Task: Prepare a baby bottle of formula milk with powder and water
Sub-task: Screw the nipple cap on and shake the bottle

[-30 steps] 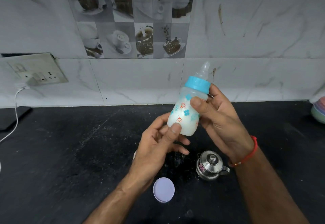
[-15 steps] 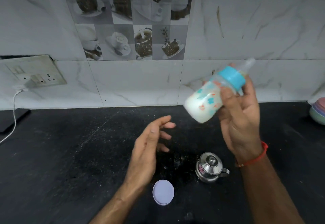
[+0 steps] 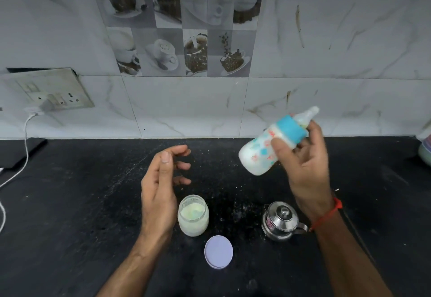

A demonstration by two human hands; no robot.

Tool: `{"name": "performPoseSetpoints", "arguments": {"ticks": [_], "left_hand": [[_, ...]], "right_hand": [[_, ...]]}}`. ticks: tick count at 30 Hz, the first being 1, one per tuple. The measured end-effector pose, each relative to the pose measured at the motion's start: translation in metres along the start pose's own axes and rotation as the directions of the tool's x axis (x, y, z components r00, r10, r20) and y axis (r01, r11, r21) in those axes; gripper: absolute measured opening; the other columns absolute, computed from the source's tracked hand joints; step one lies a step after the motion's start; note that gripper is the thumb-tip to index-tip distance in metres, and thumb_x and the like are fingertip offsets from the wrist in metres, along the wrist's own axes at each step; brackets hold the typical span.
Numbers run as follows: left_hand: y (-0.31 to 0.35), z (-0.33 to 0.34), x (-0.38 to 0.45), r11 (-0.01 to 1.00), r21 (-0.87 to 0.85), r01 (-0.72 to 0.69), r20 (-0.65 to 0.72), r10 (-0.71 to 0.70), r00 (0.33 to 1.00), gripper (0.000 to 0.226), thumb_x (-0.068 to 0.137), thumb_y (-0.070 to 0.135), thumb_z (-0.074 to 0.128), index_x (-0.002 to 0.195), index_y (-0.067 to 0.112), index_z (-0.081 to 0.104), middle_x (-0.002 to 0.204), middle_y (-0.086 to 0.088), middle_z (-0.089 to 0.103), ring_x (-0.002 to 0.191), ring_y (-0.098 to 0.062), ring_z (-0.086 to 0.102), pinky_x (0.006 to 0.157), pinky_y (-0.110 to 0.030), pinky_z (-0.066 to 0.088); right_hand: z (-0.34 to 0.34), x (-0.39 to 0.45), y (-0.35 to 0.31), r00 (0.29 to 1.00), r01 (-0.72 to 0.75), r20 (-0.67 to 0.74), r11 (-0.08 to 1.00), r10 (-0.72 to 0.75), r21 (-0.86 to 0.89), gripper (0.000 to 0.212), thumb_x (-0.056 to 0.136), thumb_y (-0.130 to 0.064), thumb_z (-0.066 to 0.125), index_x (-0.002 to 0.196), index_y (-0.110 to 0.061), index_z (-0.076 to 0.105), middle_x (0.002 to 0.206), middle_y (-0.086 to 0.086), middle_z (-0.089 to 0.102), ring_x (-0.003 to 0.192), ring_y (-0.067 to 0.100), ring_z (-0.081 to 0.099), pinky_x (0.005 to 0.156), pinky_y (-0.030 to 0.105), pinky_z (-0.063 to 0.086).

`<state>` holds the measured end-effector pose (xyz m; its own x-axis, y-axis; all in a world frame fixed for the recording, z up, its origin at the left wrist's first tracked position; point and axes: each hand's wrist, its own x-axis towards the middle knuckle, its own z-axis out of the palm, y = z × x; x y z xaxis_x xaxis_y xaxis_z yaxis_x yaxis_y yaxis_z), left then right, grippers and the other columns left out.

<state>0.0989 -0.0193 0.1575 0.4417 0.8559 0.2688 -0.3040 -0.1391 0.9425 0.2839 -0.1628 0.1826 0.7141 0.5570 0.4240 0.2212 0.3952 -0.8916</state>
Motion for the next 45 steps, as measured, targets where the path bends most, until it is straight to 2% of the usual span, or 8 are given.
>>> {"name": "performPoseSetpoints", "arguments": {"ticks": [4, 7, 12, 20, 24, 31, 37, 45], "left_hand": [[0.000, 0.002, -0.003, 1.000, 0.001, 0.000, 0.014, 0.000, 1.000, 0.035, 0.102, 0.047, 0.043, 0.107, 0.033, 0.075, 0.118, -0.002, 0.075, 0.097, -0.021, 0.066, 0.073, -0.045, 0.056], [-0.003, 0.003, -0.006, 1.000, 0.027, 0.004, 0.018, -0.005, 1.000, 0.036, 0.105, 0.040, 0.041, 0.109, 0.029, 0.074, 0.118, -0.004, 0.074, 0.097, -0.021, 0.066, 0.075, -0.049, 0.056], [-0.001, 0.004, -0.006, 1.000, 0.030, -0.007, 0.029, 0.006, 1.000, 0.034, 0.101, 0.046, 0.043, 0.106, 0.035, 0.075, 0.118, -0.001, 0.075, 0.098, -0.020, 0.068, 0.074, -0.046, 0.058], [-0.002, 0.009, -0.006, 0.999, 0.032, -0.001, 0.043, 0.000, 0.999, 0.040, 0.098, 0.051, 0.045, 0.110, 0.027, 0.074, 0.118, -0.002, 0.075, 0.097, -0.020, 0.070, 0.073, -0.039, 0.058], [-0.005, 0.014, -0.011, 0.999, 0.044, 0.018, 0.083, -0.022, 0.996, 0.037, 0.098, 0.049, 0.047, 0.110, 0.027, 0.074, 0.116, 0.000, 0.076, 0.096, -0.019, 0.070, 0.074, -0.039, 0.058], [-0.003, 0.033, -0.022, 0.992, 0.118, 0.048, 0.263, -0.078, 0.962, 0.028, 0.098, 0.036, 0.058, 0.120, 0.023, 0.070, 0.117, 0.007, 0.077, 0.098, -0.010, 0.072, 0.079, -0.029, 0.059], [-0.002, 0.040, -0.024, 0.993, 0.114, 0.031, 0.307, -0.065, 0.949, 0.036, 0.096, 0.047, 0.056, 0.122, 0.025, 0.069, 0.117, 0.008, 0.077, 0.100, -0.012, 0.073, 0.079, -0.024, 0.058], [0.008, 0.048, -0.021, 0.995, 0.000, 0.102, 0.421, -0.092, 0.902, 0.048, 0.097, 0.050, 0.050, 0.133, 0.021, 0.063, 0.118, -0.006, 0.078, 0.101, -0.026, 0.075, 0.076, -0.034, 0.059]], "right_hand": [[0.005, -0.009, 0.005, 0.987, -0.048, 0.147, 0.987, 0.071, -0.151, 0.057, 0.079, -0.014, 0.079, 0.129, -0.026, 0.053, 0.112, -0.008, 0.076, 0.102, 0.011, 0.074, 0.088, 0.025, 0.059], [0.001, 0.001, -0.002, 1.000, 0.017, 0.013, 0.998, -0.016, -0.068, 0.054, 0.082, -0.007, 0.079, 0.125, -0.025, 0.051, 0.107, -0.014, 0.076, 0.099, 0.005, 0.074, 0.086, 0.021, 0.058], [-0.003, -0.005, 0.002, 0.984, 0.003, 0.174, 0.965, 0.044, -0.263, 0.057, 0.082, -0.019, 0.078, 0.132, -0.030, 0.052, 0.118, -0.009, 0.074, 0.108, 0.016, 0.074, 0.093, 0.035, 0.060], [-0.011, 0.003, -0.015, 0.990, 0.123, 0.110, 0.944, -0.094, -0.305, 0.064, 0.082, -0.030, 0.080, 0.139, -0.023, 0.051, 0.121, -0.011, 0.072, 0.113, 0.014, 0.071, 0.097, 0.031, 0.059], [-0.011, -0.001, -0.005, 0.987, 0.034, 0.159, 0.932, 0.026, -0.360, 0.068, 0.079, -0.030, 0.081, 0.139, -0.017, 0.052, 0.119, -0.007, 0.074, 0.111, 0.015, 0.073, 0.097, 0.041, 0.060], [-0.007, 0.010, -0.033, 0.995, -0.100, -0.031, 0.993, 0.099, -0.059, 0.079, 0.061, -0.045, 0.094, 0.124, -0.019, 0.054, 0.106, 0.004, 0.078, 0.097, 0.018, 0.077, 0.082, 0.033, 0.064], [-0.001, 0.027, -0.073, 0.992, -0.083, -0.091, 0.996, 0.086, 0.039, 0.066, 0.064, -0.040, 0.083, 0.118, -0.019, 0.050, 0.081, -0.012, 0.071, 0.072, 0.005, 0.071, 0.069, 0.027, 0.058], [0.002, 0.027, -0.082, 0.995, -0.037, 0.097, 0.999, 0.038, -0.008, 0.065, 0.071, -0.037, 0.089, 0.121, -0.021, 0.050, 0.098, -0.006, 0.074, 0.089, 0.011, 0.072, 0.080, 0.031, 0.059]]}}
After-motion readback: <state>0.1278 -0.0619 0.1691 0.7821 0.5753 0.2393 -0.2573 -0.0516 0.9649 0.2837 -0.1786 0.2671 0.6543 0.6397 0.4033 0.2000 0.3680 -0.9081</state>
